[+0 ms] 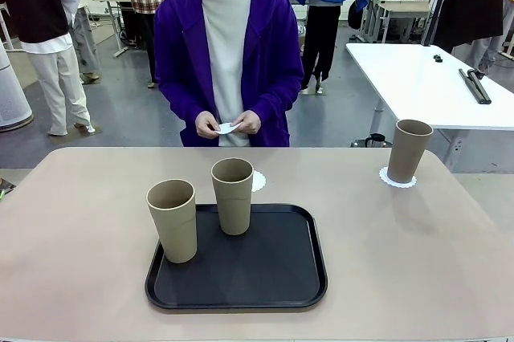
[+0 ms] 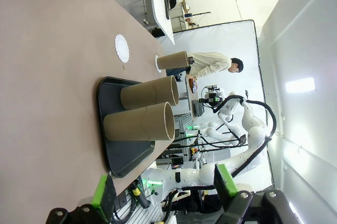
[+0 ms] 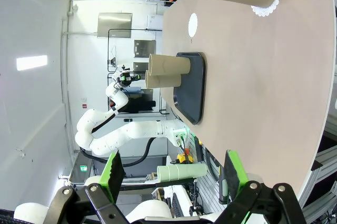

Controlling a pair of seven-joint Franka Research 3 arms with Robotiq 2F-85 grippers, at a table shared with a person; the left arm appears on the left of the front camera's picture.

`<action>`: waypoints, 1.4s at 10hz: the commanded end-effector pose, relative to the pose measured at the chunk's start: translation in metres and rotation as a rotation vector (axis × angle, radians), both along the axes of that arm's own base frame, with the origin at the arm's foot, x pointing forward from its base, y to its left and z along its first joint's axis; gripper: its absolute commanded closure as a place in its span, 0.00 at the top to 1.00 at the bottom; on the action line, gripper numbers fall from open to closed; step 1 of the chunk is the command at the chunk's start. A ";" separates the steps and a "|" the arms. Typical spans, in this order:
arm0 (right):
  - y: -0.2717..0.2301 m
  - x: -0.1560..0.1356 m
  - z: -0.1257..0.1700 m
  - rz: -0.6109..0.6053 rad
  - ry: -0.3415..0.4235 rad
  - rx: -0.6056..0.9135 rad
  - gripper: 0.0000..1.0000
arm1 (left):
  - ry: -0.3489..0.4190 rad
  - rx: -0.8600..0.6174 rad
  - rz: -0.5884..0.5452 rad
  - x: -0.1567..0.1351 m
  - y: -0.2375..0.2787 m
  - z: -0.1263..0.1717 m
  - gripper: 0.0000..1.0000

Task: Place coasters on the table and set cups on them.
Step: Take one Reusable plastic cup from the Flat Tray and place it on a coaster set by the human.

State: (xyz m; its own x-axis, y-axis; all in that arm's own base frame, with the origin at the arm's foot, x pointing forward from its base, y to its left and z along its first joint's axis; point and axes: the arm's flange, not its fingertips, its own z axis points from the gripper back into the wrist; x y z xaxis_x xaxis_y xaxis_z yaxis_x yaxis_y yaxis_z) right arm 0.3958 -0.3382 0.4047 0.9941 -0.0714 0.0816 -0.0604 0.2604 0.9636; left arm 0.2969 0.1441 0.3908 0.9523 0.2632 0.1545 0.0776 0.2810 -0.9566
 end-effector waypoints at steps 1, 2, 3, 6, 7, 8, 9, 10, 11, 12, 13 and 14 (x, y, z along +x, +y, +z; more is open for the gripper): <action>-0.001 0.000 0.001 -0.005 -0.006 0.002 1.00 | -0.018 -0.010 0.001 -0.001 0.000 0.000 1.00; -0.001 0.000 0.001 -0.005 -0.006 0.002 1.00 | -0.018 -0.010 0.001 -0.001 0.000 0.000 1.00; -0.001 0.000 0.001 -0.005 -0.006 0.002 1.00 | -0.018 -0.010 0.001 -0.001 0.000 0.000 1.00; -0.001 0.000 0.001 -0.005 -0.006 0.002 1.00 | -0.018 -0.010 0.001 -0.001 0.000 0.000 1.00; -0.001 0.000 0.001 -0.005 -0.006 0.002 1.00 | -0.018 -0.010 0.001 -0.001 0.000 0.000 1.00; -0.001 0.000 0.001 -0.005 -0.006 0.002 1.00 | -0.018 -0.010 0.001 -0.001 0.000 0.000 1.00; -0.001 0.000 0.001 -0.005 -0.006 0.002 1.00 | -0.018 -0.010 0.001 -0.001 0.000 0.000 1.00; -0.001 0.000 0.001 -0.005 -0.006 0.002 1.00 | -0.018 -0.010 0.001 -0.001 0.000 0.000 1.00; -0.001 0.000 0.001 -0.005 -0.006 0.002 1.00 | -0.018 -0.010 0.001 -0.001 0.000 0.000 1.00; 0.000 0.000 0.000 0.000 0.000 0.000 1.00 | -0.018 -0.010 0.001 -0.001 0.000 0.000 1.00; 0.016 -0.001 0.020 0.097 -0.118 -0.033 1.00 | -0.018 -0.010 0.001 -0.001 0.000 0.000 1.00; 0.036 -0.005 0.046 0.150 -0.188 -0.088 1.00 | -0.018 -0.010 0.001 -0.001 0.000 0.000 1.00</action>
